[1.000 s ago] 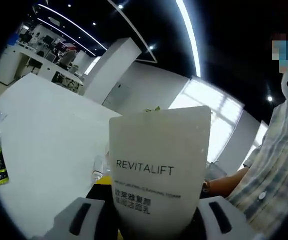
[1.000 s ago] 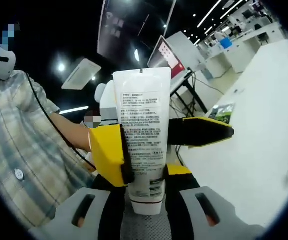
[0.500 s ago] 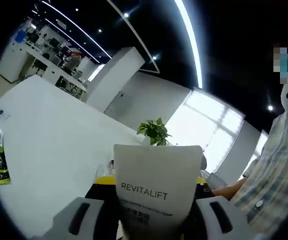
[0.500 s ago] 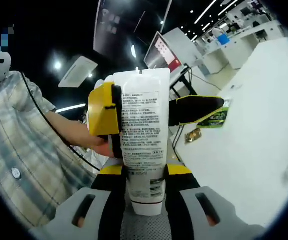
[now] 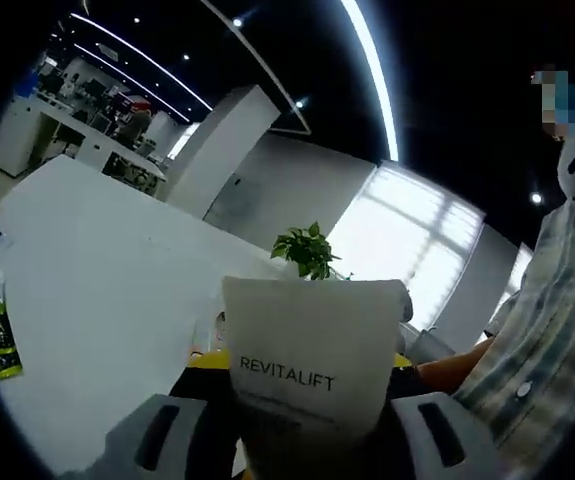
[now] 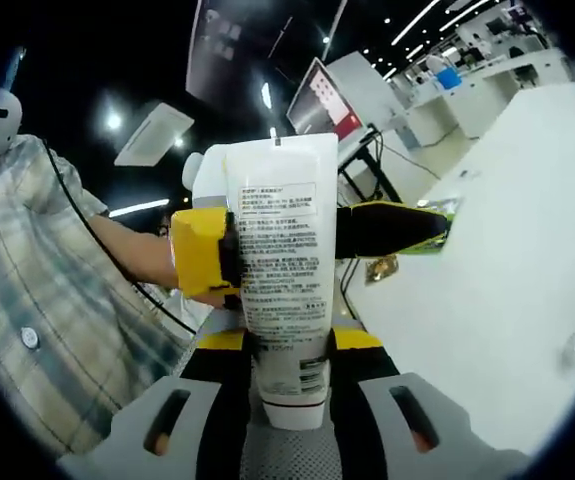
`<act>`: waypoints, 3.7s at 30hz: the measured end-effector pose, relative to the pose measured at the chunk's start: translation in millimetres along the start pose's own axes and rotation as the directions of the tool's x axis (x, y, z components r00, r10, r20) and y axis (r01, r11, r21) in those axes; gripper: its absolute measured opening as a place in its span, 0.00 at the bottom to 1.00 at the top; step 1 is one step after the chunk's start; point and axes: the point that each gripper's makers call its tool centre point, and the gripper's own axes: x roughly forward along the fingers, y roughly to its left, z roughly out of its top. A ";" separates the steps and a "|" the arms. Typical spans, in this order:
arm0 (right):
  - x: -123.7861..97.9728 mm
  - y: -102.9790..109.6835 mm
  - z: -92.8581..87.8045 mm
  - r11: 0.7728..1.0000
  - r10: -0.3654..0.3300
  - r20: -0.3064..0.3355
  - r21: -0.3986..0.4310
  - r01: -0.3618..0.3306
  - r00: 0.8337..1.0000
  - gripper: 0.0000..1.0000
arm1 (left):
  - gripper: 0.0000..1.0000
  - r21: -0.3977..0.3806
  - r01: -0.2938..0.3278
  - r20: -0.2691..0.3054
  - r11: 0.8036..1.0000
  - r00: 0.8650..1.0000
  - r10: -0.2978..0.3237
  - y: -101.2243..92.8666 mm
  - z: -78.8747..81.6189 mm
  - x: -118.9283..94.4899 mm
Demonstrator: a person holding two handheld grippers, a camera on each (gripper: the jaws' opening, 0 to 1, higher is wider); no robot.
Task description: Arrange the skincare products in the storage area until every visible bottle or jar stands upright without overlapping.
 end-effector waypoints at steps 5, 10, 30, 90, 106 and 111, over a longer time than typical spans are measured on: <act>-1.2 2.2 -0.6 1.000 0.008 -0.003 0.000 -0.008 1.000 0.28 | 0.49 0.011 0.014 -0.029 1.000 0.999 -0.014 -4.1 -5.7 2.8; -1.7 2.9 -2.2 1.000 0.012 -0.008 0.006 -0.012 1.000 0.28 | 0.48 -0.009 0.031 -0.034 0.999 0.999 -0.032 -5.0 -7.7 2.4; -2.6 16.5 5.9 0.989 0.117 0.047 0.090 -0.121 0.992 0.27 | 0.51 -0.132 0.147 -0.015 0.980 0.989 -0.150 -21.8 -3.6 -0.4; -2.7 8.4 20.3 1.000 0.001 0.121 -0.007 0.000 0.993 0.23 | 0.13 0.017 0.055 0.007 0.998 0.998 -0.055 -14.7 3.6 -3.5; -0.2 20.5 13.8 0.998 0.015 0.076 -0.068 -0.010 0.997 0.17 | 0.16 -0.020 0.137 0.075 0.990 0.988 -0.135 -27.9 13.5 -3.0; -6.3 -8.7 5.7 0.985 -0.137 0.025 -0.106 0.139 0.990 0.16 | 0.27 0.028 -0.012 0.049 1.000 0.999 0.010 -1.9 10.1 0.1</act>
